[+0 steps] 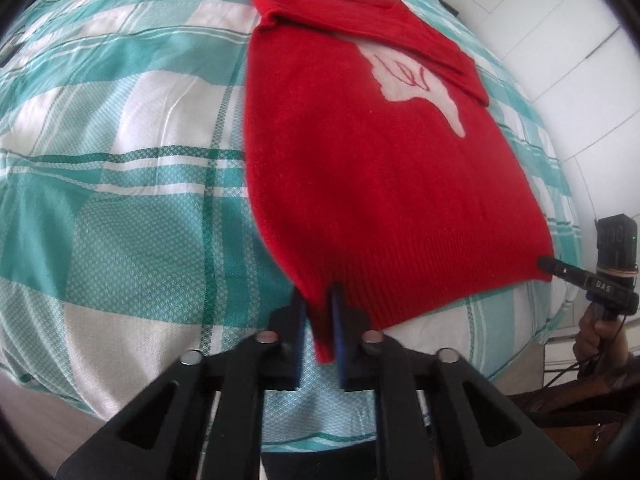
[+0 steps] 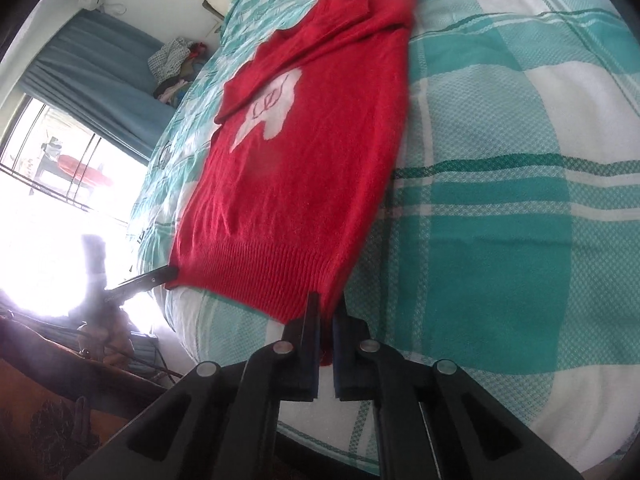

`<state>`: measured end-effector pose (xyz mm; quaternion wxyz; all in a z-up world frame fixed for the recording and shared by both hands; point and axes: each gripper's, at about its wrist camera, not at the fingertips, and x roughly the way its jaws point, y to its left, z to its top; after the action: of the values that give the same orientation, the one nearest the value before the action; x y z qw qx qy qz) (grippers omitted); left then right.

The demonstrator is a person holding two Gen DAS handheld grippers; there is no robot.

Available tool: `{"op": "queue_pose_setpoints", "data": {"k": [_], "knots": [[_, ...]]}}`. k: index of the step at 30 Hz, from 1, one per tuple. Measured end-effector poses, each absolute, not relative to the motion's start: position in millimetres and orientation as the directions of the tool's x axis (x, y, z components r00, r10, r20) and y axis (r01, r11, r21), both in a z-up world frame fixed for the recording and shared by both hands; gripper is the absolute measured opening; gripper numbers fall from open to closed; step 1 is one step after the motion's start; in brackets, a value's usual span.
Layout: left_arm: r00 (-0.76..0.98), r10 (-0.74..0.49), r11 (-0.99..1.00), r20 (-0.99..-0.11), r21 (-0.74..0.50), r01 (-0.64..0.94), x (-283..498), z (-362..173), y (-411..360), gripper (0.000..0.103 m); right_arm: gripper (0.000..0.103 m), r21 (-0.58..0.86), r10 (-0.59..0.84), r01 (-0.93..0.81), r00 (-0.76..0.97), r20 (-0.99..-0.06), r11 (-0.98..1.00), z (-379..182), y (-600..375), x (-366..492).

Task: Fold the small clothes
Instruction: 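Grasp the hem with the left gripper while the right gripper grasps the hem, folding it toward the collar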

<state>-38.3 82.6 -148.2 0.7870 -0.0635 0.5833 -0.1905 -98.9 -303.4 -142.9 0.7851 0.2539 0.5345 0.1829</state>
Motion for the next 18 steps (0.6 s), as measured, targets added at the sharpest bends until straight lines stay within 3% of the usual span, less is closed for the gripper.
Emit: {"op": "queue_pose_setpoints", "data": {"k": [8, 13, 18], "knots": [[0.24, -0.348, 0.932, -0.906, -0.308, 0.191, -41, -142, 97, 0.001, 0.003, 0.516, 0.446, 0.12, 0.363, -0.818, 0.848, -150, -329, -118], [0.334, -0.431, 0.902, -0.838, -0.403, 0.152, -4, -102, 107, 0.001, 0.003, 0.572, 0.476, 0.085, 0.463, -0.748, 0.816, -122, -335, -90], [0.409, -0.517, 0.852, -0.752, -0.498, 0.16, 82, -75, 103, 0.001, 0.003, 0.611, 0.489, 0.011, 0.588, -0.644, 0.792, -88, -351, -17]]}}
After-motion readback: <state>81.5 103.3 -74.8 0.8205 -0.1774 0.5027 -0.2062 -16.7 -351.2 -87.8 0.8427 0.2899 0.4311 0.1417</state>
